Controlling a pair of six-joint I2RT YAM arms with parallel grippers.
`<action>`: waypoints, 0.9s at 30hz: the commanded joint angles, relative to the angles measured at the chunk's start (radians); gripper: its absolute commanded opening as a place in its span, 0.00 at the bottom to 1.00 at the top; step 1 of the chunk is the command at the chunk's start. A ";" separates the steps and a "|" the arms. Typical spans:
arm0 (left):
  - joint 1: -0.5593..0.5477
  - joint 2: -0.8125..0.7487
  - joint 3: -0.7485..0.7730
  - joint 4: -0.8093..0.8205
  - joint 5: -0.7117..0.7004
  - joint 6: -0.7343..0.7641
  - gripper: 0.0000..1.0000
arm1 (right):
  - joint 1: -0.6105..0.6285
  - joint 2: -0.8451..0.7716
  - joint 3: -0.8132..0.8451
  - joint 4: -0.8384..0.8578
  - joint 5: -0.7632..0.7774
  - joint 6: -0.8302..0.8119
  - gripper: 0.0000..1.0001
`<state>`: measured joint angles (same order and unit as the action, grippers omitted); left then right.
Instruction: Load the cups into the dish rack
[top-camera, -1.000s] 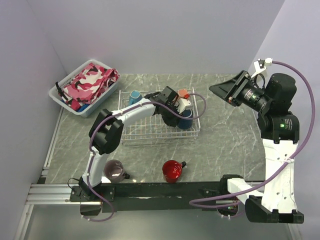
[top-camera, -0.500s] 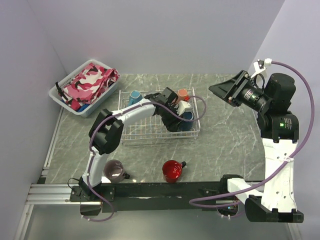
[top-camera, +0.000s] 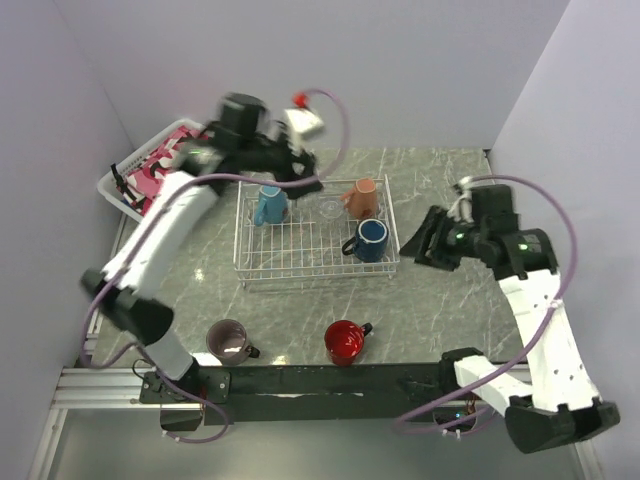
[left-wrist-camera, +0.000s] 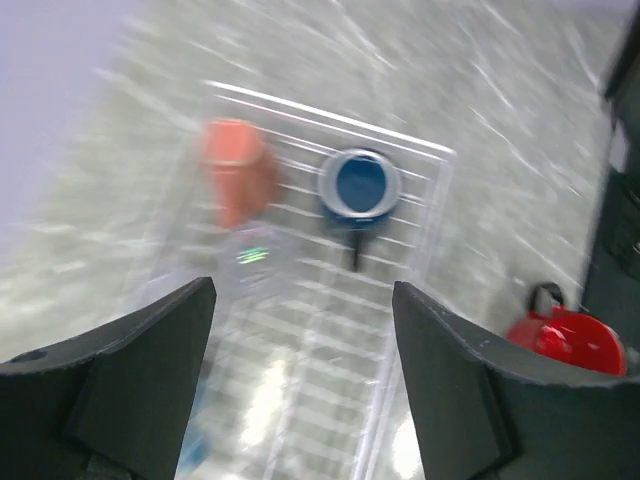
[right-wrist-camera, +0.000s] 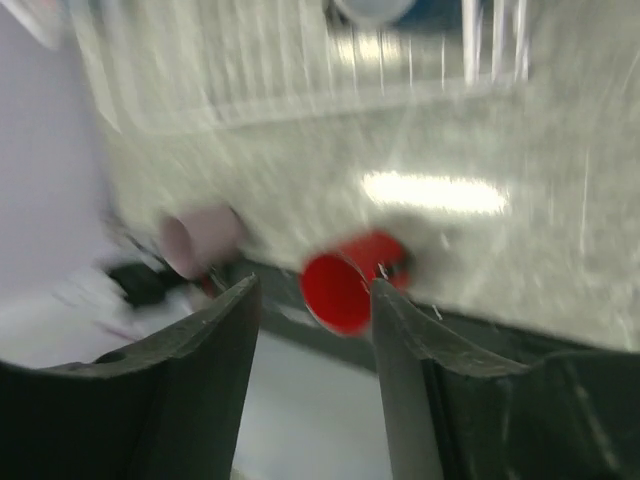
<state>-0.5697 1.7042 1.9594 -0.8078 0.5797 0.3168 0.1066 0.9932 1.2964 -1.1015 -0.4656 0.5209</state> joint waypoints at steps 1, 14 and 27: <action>0.125 -0.113 -0.069 -0.010 0.026 -0.027 0.79 | 0.236 0.027 -0.003 -0.095 0.239 -0.041 0.56; 0.286 -0.256 -0.272 0.134 0.109 -0.177 0.78 | 0.717 0.322 0.072 -0.139 0.464 -0.130 0.57; 0.344 -0.233 -0.270 0.213 0.111 -0.248 0.77 | 0.852 0.509 0.104 -0.101 0.555 -0.222 0.57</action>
<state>-0.2363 1.4956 1.6783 -0.6662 0.6666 0.1036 0.9401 1.5276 1.3998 -1.2228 0.0818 0.3347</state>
